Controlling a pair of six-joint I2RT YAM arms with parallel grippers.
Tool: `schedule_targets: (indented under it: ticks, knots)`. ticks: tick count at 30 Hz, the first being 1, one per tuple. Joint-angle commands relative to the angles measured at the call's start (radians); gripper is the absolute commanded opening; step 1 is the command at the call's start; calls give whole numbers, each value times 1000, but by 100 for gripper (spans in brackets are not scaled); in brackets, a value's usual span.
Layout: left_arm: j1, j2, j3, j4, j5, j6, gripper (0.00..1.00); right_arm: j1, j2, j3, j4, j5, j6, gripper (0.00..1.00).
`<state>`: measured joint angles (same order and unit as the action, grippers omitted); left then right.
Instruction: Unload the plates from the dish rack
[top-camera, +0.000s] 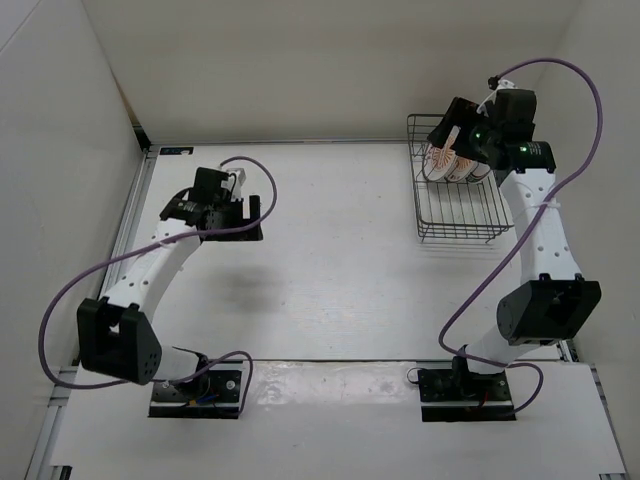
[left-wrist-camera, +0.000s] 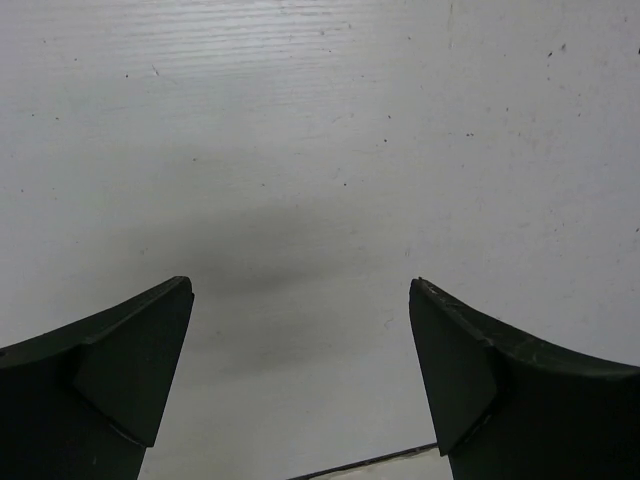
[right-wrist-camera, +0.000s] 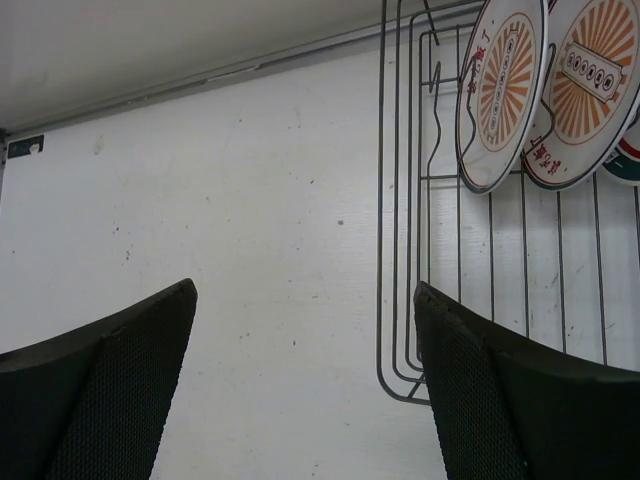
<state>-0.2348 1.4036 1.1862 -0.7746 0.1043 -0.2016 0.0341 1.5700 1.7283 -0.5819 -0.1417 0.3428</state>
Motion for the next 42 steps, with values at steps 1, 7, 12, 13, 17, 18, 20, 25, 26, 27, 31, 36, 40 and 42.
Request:
schedule_targets:
  ticks: [1, 7, 12, 13, 17, 18, 20, 25, 26, 27, 31, 36, 40, 42]
  knots:
    - [-53, -109, -34, 81, -92, 28, 100, 1, -47, -32, 11, -27, -39, 90]
    - [-100, -149, -88, 66, -153, -24, 100, 3, -145, -214, 119, -84, -14, 90]
    - [-123, -186, -221, 126, -146, -2, 100, 6, -176, -254, 102, -79, -41, 90]
    - [-136, -202, -253, 141, -150, 5, 100, 4, -182, -257, 100, -66, -53, 90]
    - [-179, -261, -321, 199, -173, 4, 100, 1, -163, -241, 103, 61, -30, 90]
    - [-188, -262, -318, 196, -170, -7, 100, 1, -144, -225, 87, 95, 4, 90]
    - [-208, -265, -312, 178, -150, -9, 100, -2, -99, -141, 45, 192, 21, 90]
    - [-281, -293, -307, 141, -195, 22, 100, 3, 28, 27, -12, 290, 22, 74]
    - [-288, -298, -309, 141, -202, 22, 100, 4, 45, 30, -3, 312, 24, 64]
    - [-288, -296, -309, 143, -201, 22, 100, 7, 65, 28, 8, 361, 34, 53]
    - [-287, -279, -304, 138, -187, 8, 100, 13, 149, 51, 59, 427, 16, 35]
    - [-290, -276, -300, 123, -181, -10, 100, 32, 310, 203, 1, 468, -72, 47]
    - [-290, -278, -307, 121, -181, -15, 100, 38, 355, 254, 14, 493, -103, 56]
    - [-290, -266, -309, 118, -183, -16, 100, 38, 378, 267, 21, 496, -110, 56]
